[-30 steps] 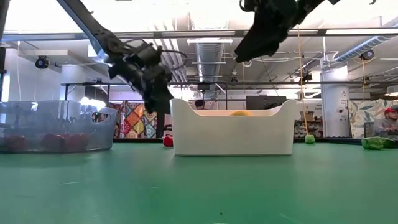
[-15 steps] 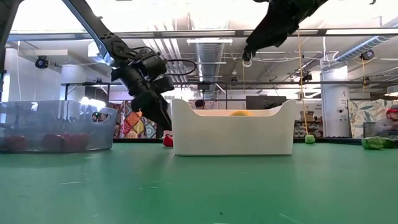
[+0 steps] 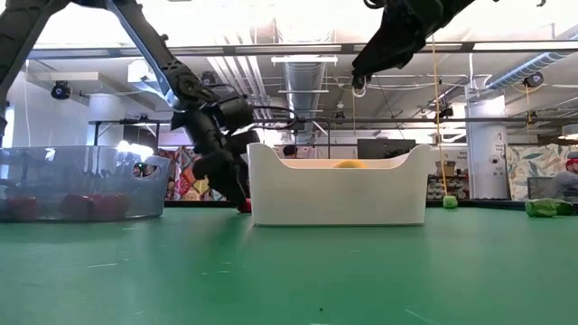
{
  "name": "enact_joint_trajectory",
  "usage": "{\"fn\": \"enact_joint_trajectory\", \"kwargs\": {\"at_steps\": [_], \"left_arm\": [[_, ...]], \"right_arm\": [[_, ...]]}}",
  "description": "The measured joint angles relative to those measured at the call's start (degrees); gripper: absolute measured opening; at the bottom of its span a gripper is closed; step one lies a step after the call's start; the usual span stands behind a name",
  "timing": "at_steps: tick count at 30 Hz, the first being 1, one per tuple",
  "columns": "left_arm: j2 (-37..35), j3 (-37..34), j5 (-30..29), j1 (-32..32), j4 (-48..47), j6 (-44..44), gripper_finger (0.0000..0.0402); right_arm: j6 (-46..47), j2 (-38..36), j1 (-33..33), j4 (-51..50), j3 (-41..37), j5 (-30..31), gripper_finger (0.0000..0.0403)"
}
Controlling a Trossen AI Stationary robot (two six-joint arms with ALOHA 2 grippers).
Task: Sort produce into baskets
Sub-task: Put the red chili pepper into the black bin
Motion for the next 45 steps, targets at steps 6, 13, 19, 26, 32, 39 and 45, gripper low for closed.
{"fn": "enact_joint_trajectory", "kwargs": {"at_steps": [6,13,19,26,32,39,45], "left_arm": [[0.6,0.7,-2.0,-0.8,-2.6,1.7,0.0241],[0.5,0.6,-3.0,-2.0,-2.7,-2.0,0.0173],[0.1,0.6,-4.4,-4.7,-3.8,-6.9,0.0085],[-9.8,0.2,-3.5,-8.8,-18.3,-11.7,0.0049],[-25.6,0.3,-12.0,-13.6,-25.2,-20.0,0.0055],[-39.1,0.4,-19.5,-20.5,-43.8,-46.5,0.0056],[-43.4,0.0,-23.8,-26.3,-61.3,-65.2,0.0056]], "right_arm": [[3.0,0.0,0.0,-1.3,0.0,-0.4,0.0226],[4.1,0.0,0.0,-1.3,0.0,-0.4,0.0226],[6.0,0.0,0.0,-2.3,-0.8,-0.4,0.0226],[6.9,1.9,5.6,-3.0,-1.6,0.0,0.0226],[10.7,5.2,10.8,-1.5,-1.6,5.1,0.0226],[15.3,8.6,15.7,0.3,-1.6,5.7,0.0226],[17.2,10.7,18.7,1.1,-1.6,6.1,0.0226]]}}
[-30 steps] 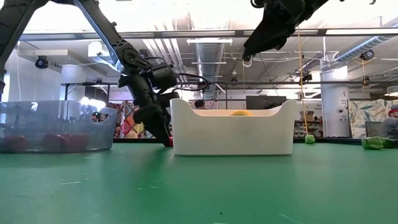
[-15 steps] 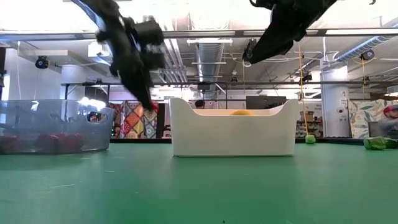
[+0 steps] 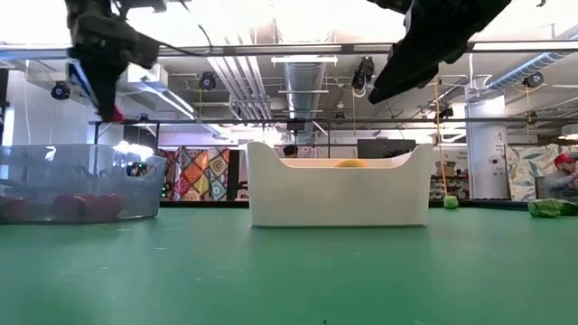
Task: Sort produce into baskets
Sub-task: Put the red chili pepper into the black bin, then put the green chili pepper into the gray bin
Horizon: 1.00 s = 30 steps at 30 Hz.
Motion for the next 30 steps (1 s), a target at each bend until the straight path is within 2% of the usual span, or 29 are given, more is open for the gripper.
{"fn": "enact_joint_trajectory", "kwargs": {"at_steps": [4,10,16,19,25,30], "left_arm": [[-0.8,-3.7,-0.3,-3.3,0.7,-7.7,0.0056],[0.7,-12.5,-0.1,-4.5,7.1,-7.6,0.0056],[3.2,-17.3,0.0,-4.5,9.4,-8.6,0.0065],[4.1,-18.3,0.0,-4.5,9.4,-8.8,0.0087],[3.6,-18.9,0.1,-4.9,9.7,-10.6,0.0156],[2.2,-13.0,5.1,-7.7,7.9,-15.3,0.0192]], "right_arm": [[1.6,2.2,1.6,0.2,0.0,0.0,0.0226],[6.0,5.6,4.6,0.4,0.0,-0.1,0.0226],[8.7,6.3,7.6,1.6,0.0,0.0,0.0226],[10.4,6.2,8.9,1.6,0.0,0.0,0.0226],[12.6,5.9,10.6,1.5,0.5,-0.1,0.0226],[12.8,5.9,11.2,1.5,1.3,-0.1,0.0226]]}}
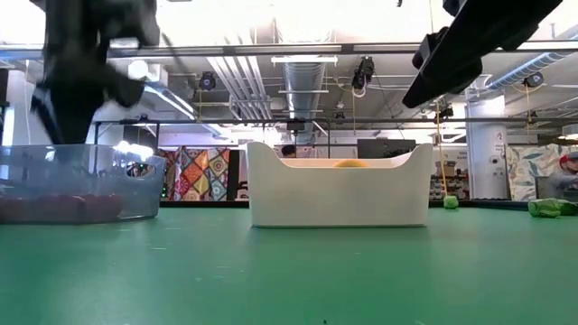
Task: Sort produce into baskets
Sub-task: Put the green chili pepper into the gray bin
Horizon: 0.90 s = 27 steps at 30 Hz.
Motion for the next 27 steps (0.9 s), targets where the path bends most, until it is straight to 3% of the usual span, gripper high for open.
{"fn": "enact_joint_trajectory", "kwargs": {"at_steps": [3,8,12,15,19,23,27], "left_arm": [[-0.3,7.3,1.3,-5.3,-1.3,-3.7,0.0191],[1.3,18.3,-0.2,-21.7,0.9,-10.3,0.0179],[5.6,24.4,-1.1,-35.9,0.1,-16.8,0.0166],[10.2,26.7,-5.0,-43.7,-3.5,-23.8,0.0156],[15.9,27.2,-8.4,-47.5,-7.3,-31.6,0.0141],[20.1,26.5,-6.2,-47.1,-11.4,-38.5,0.0120],[23.3,25.8,-4.2,-46.1,-11.8,-38.8,0.0100]], "right_arm": [[0.2,0.0,0.0,0.0,0.5,0.0,0.0226],[0.8,0.0,0.1,0.0,0.6,0.0,0.0226],[0.7,0.0,0.1,0.0,0.6,0.0,0.0226],[-0.2,-0.1,-0.1,0.0,0.6,0.0,0.0226],[-1.2,-0.1,-0.4,1.1,0.6,0.1,0.0226],[-2.2,-0.1,-0.5,3.5,0.6,0.2,0.0226],[-1.7,0.2,-0.3,4.4,0.6,0.1,0.0226]]}}
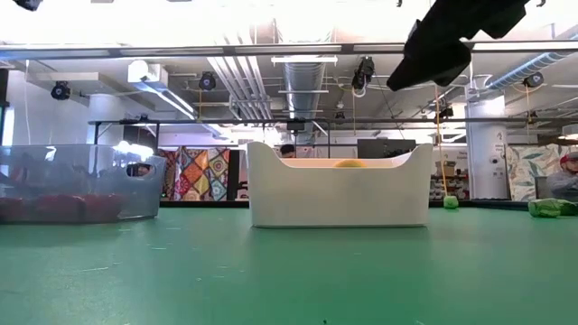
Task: Sort produce into baskets
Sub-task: Put the green chili pepper into the gray bin
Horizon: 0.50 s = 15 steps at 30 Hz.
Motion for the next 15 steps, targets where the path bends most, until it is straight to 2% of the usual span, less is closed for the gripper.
{"fn": "enact_joint_trajectory", "kwargs": {"at_steps": [6,10,15], "left_arm": [[3.1,-2.1,1.5,1.9,2.5,-0.7,0.0078],[4.3,-2.1,2.3,2.0,8.1,2.9,0.0076],[4.5,-1.4,7.4,1.9,12.2,6.0,0.0076]], "right_arm": [[1.5,0.0,0.8,-0.1,0.0,-0.1,0.0226],[2.4,0.0,1.5,-0.1,0.0,-0.2,0.0226],[2.4,0.0,1.7,-0.2,0.0,-0.2,0.0226]]}}
